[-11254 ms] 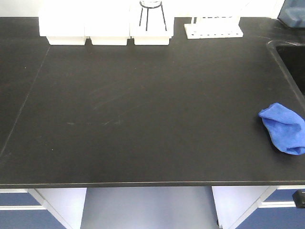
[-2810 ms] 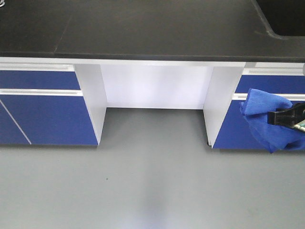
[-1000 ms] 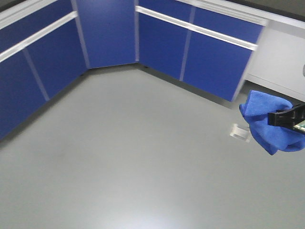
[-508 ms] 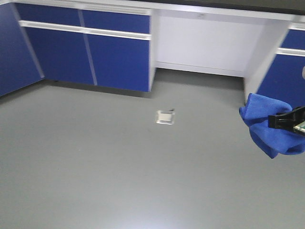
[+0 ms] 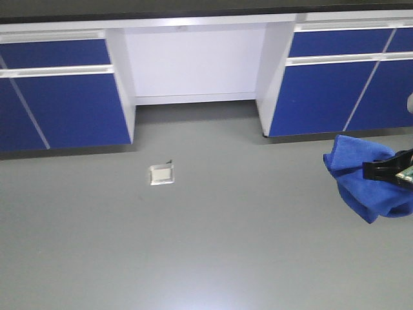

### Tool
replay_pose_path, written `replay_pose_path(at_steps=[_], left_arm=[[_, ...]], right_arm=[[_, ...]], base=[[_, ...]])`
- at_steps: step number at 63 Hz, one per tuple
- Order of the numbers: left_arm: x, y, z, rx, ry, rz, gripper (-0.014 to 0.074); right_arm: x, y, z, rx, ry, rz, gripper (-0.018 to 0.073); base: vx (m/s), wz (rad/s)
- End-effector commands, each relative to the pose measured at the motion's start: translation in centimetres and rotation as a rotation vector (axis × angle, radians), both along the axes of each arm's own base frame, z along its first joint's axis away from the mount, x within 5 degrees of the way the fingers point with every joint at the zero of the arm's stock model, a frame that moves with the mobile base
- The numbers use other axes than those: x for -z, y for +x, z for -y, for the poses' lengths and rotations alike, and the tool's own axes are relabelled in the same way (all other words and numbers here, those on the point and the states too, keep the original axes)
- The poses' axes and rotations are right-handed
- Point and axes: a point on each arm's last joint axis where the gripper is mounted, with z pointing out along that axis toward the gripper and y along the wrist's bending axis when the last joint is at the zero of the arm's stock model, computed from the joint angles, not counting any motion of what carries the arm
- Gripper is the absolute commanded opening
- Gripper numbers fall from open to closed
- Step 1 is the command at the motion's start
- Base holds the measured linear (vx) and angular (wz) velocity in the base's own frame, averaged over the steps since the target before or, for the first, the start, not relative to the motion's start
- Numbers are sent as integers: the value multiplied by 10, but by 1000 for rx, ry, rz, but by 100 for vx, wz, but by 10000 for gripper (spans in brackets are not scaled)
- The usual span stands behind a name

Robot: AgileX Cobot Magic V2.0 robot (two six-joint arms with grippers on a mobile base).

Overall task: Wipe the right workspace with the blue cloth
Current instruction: 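Drive the base to the second bench holding the cloth in the right gripper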

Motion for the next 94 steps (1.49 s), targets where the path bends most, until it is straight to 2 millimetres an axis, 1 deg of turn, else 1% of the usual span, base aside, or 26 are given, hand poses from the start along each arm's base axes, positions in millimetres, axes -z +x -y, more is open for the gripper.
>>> replay_pose_path(at_steps=[1, 17, 38, 55, 94], left_arm=[[4, 2, 0, 5, -7, 37, 523], [4, 2, 0, 5, -7, 37, 523], [4, 2, 0, 5, -7, 37, 523], [4, 2, 0, 5, -7, 37, 523], [4, 2, 0, 5, -7, 37, 523]], right_arm=[[-13, 3, 0, -1, 0, 69, 0], [-7, -5, -1, -18, 2, -41, -1], [-1, -15, -2, -37, 4, -162, -1], [1, -17, -2, -42, 5, -197, -1], [1, -18, -2, -43, 5, -205, -1]], base=[[25, -39], [30, -26], [38, -5], [40, 6], [39, 17]])
